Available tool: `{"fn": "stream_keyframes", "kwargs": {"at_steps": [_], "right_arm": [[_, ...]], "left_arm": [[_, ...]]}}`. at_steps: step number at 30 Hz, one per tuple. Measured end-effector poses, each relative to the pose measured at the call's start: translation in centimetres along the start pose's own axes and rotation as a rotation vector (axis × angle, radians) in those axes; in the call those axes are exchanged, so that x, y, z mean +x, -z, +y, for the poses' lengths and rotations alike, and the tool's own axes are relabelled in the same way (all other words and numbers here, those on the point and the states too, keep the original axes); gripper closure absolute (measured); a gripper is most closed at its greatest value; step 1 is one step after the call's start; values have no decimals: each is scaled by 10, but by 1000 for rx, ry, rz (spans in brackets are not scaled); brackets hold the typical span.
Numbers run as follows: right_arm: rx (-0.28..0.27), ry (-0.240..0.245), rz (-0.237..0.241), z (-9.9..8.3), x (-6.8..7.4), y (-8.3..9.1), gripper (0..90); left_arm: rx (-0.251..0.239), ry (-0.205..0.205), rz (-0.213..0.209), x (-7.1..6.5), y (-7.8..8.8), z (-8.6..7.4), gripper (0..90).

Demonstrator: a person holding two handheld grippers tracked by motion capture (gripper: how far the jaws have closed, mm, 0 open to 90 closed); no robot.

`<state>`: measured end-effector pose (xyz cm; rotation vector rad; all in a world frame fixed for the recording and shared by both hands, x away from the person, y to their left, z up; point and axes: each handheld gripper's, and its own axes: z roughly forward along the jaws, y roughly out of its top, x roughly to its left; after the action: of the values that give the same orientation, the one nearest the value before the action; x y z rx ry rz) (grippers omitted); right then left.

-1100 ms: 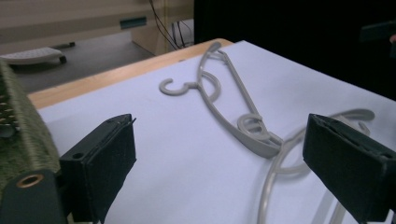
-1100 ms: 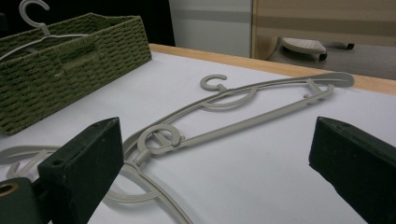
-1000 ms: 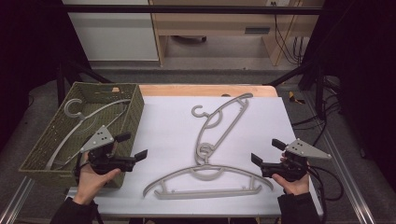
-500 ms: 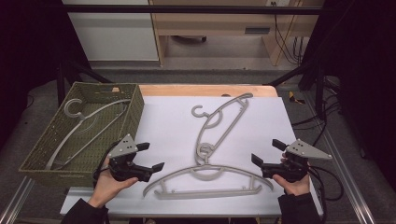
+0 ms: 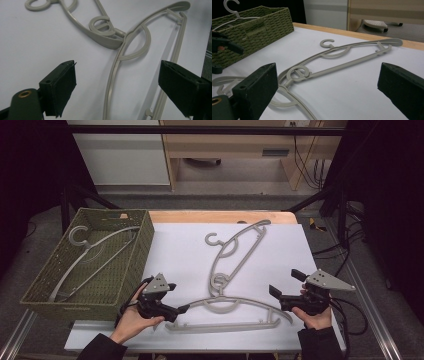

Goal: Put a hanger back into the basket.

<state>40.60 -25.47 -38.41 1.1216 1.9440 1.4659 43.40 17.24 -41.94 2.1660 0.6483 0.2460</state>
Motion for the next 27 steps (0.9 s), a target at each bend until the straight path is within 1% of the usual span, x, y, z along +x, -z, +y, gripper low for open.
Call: {"fn": "stream_keyframes", "kwargs": {"at_steps": [4, 8, 13, 16, 20, 22, 23, 24, 25, 27], "right_arm": [[3, 1, 1, 0, 0, -2, 33], [9, -3, 2, -1, 1, -3, 33], [7, -3, 3, -1, 1, -4, 33], [12, 2, 5, -1, 1, -4, 33], [13, -3, 4, -2, 2, -5, 33], [18, 1, 6, -2, 2, -6, 33], [19, 1, 7, -2, 2, -6, 33], [17, -4, 7, -2, 2, -6, 33], [18, -2, 5, -2, 2, -6, 33], [17, 0, 5, -2, 2, -7, 33]], "left_arm": [[45, -21, -12, -3, -12, -1, 147], [87, -40, -21, -3, -23, -2, 163], [125, -51, -32, -1, -33, -2, 199], [150, -50, -35, 0, -38, -2, 213], [179, -57, -43, 1, -45, -2, 256], [196, -66, -39, 1, -49, -3, 273], [207, -74, -37, 1, -50, -3, 298], [234, -97, -36, 1, -52, -3, 310], [238, -95, -41, 0, -54, -4, 322], [262, -113, -37, -1, -57, -4, 372]]}}
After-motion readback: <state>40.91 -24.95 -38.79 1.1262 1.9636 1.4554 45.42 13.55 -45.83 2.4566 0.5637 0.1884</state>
